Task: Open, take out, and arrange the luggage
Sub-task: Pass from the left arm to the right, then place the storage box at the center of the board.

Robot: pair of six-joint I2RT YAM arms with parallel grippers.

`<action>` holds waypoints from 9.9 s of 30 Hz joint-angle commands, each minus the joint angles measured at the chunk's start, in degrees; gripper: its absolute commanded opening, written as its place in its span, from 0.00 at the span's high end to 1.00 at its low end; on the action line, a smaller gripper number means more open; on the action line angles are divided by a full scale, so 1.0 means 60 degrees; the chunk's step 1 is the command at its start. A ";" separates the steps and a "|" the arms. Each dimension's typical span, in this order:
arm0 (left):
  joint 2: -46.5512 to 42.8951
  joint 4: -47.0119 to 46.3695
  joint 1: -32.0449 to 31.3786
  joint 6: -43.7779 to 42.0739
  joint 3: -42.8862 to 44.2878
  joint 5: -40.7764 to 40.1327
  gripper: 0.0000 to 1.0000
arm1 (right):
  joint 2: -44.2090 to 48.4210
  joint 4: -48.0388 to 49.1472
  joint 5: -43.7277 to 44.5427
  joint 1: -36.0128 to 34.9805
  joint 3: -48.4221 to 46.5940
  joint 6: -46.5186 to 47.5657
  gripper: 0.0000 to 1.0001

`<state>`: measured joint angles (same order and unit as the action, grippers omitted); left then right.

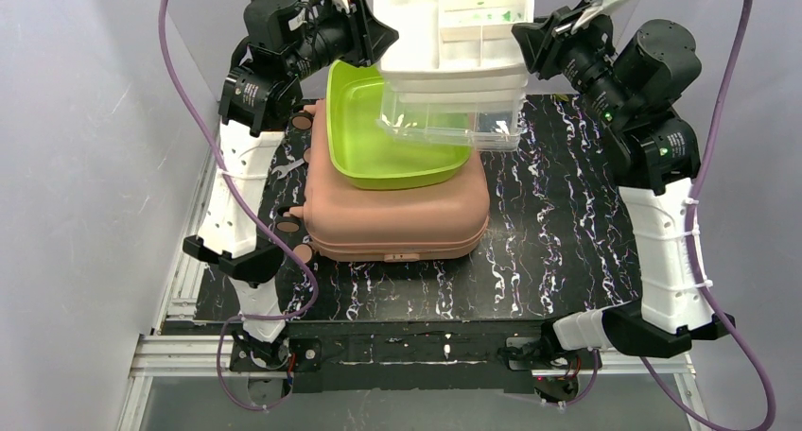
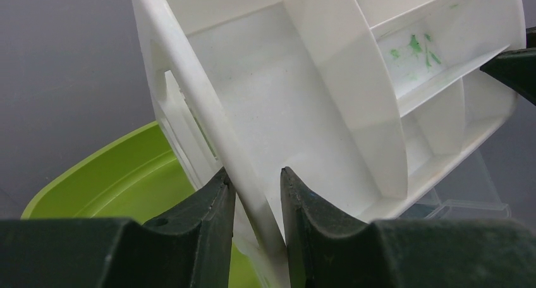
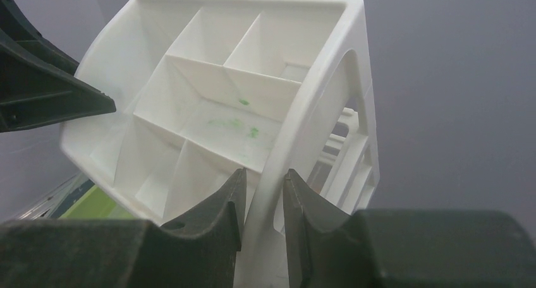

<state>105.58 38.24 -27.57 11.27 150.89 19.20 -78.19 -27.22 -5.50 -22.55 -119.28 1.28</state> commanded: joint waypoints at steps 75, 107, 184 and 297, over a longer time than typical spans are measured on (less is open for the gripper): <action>-0.1638 0.0380 -0.0581 -0.1461 0.0193 -0.2278 1.00 | -0.2554 0.1876 -0.2353 0.0110 -0.2366 -0.3345 0.99; -0.0867 -0.0558 -0.0579 -0.0529 0.0154 0.1749 1.00 | -0.0848 0.1014 -0.1914 0.1086 -0.1851 -0.2757 0.99; -0.2733 -0.0120 0.0318 -0.2241 -0.2832 -0.3806 0.02 | -0.1060 0.0500 0.0107 0.2745 -0.3942 -0.3034 0.99; -0.5164 -0.2813 0.2333 -0.2359 -1.0880 -0.4195 0.02 | 0.2153 0.3309 0.4766 0.6409 0.9119 -0.4154 0.30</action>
<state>77.97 21.67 -13.98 -3.18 86.67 -6.74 -69.30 -10.17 25.32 15.75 -63.83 -27.75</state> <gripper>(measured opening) 0.984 0.593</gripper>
